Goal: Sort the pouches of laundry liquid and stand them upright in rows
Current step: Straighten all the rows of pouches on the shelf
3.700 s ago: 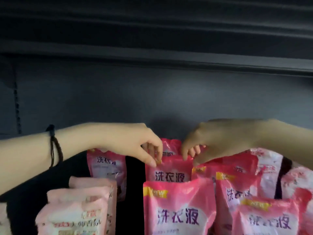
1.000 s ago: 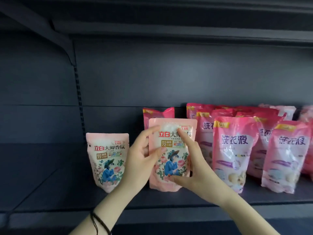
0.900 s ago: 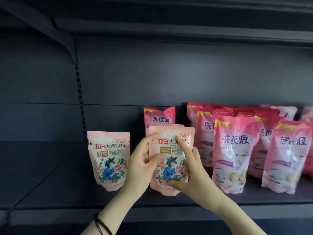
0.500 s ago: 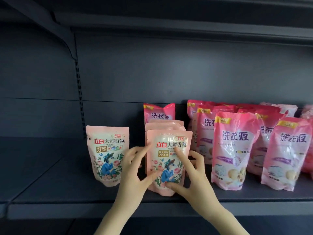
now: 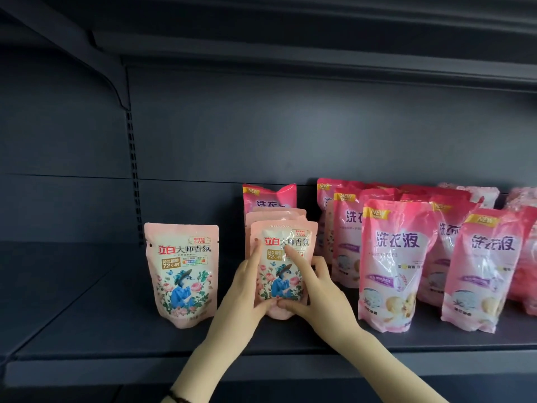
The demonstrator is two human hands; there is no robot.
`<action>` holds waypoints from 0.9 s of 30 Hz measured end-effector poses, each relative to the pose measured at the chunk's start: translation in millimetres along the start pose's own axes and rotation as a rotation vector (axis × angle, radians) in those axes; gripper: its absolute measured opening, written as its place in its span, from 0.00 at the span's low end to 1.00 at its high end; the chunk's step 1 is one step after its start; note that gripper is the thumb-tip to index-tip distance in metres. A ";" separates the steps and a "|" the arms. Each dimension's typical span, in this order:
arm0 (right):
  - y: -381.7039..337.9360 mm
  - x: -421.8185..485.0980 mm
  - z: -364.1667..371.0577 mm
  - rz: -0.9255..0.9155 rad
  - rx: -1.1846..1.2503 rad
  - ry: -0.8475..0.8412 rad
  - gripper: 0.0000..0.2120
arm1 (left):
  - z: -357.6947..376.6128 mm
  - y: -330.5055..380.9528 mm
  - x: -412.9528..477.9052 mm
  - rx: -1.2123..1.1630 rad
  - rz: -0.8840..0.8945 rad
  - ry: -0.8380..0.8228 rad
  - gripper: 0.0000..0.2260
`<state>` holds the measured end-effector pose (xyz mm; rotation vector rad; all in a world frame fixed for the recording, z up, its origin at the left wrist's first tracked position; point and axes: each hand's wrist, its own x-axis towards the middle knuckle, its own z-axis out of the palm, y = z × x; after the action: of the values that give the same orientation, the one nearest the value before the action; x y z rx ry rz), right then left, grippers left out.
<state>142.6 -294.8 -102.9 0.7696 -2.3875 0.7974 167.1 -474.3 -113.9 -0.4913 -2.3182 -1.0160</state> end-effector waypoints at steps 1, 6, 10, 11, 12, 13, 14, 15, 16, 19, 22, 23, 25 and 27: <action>1.4 4.4 0.6 -0.001 -0.028 -0.006 0.47 | 0.3 -0.9 3.7 0.047 -0.003 0.003 0.49; 7.4 23.0 5.2 0.027 -0.171 -0.059 0.46 | 5.5 -2.3 13.8 0.167 0.010 0.046 0.48; 4.9 27.3 5.1 0.054 -0.187 -0.073 0.44 | 1.9 5.8 20.3 0.211 -0.009 0.031 0.46; 3.0 25.5 3.2 0.063 -0.193 -0.077 0.43 | 0.5 9.8 19.4 0.229 -0.002 0.022 0.46; 0.4 22.5 0.4 0.065 -0.221 -0.076 0.42 | -1.8 13.9 17.4 0.258 0.012 0.009 0.46; -2.8 18.9 -3.9 0.062 -0.267 -0.071 0.41 | -5.3 18.4 15.4 0.294 0.036 0.002 0.45; -6.6 15.6 -10.4 0.061 -0.310 -0.066 0.39 | -11.2 23.4 14.0 0.332 0.073 0.008 0.43; -11.2 13.9 -19.5 0.060 -0.338 -0.064 0.36 | -19.9 29.3 14.5 0.373 0.124 0.026 0.39; -16.5 14.1 -31.8 0.047 -0.359 -0.064 0.32 | -31.5 36.3 17.3 0.430 0.183 0.048 0.34; -35.6 28.8 -79.5 -0.076 -0.436 -0.081 0.17 | -76.4 63.0 38.9 0.644 0.371 0.014 0.20; -59.6 51.0 -128.6 -0.237 -0.441 -0.215 0.12 | -114.9 85.3 65.7 0.775 0.527 -0.117 0.17; -66.8 57.3 -141.6 -0.278 -0.453 -0.287 0.12 | -123.1 89.9 73.4 0.817 0.566 -0.168 0.16; -77.5 70.0 -161.8 -0.343 -0.515 -0.388 0.10 | -132.7 96.5 87.8 0.912 0.616 -0.261 0.16; -84.6 84.8 -178.7 -0.376 -0.611 -0.432 0.10 | -136.8 105.2 104.0 1.003 0.635 -0.345 0.17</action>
<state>186.0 -263.5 105.5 1.1437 -2.5110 -0.2761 188.2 -498.6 85.0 -0.9003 -2.3326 0.5613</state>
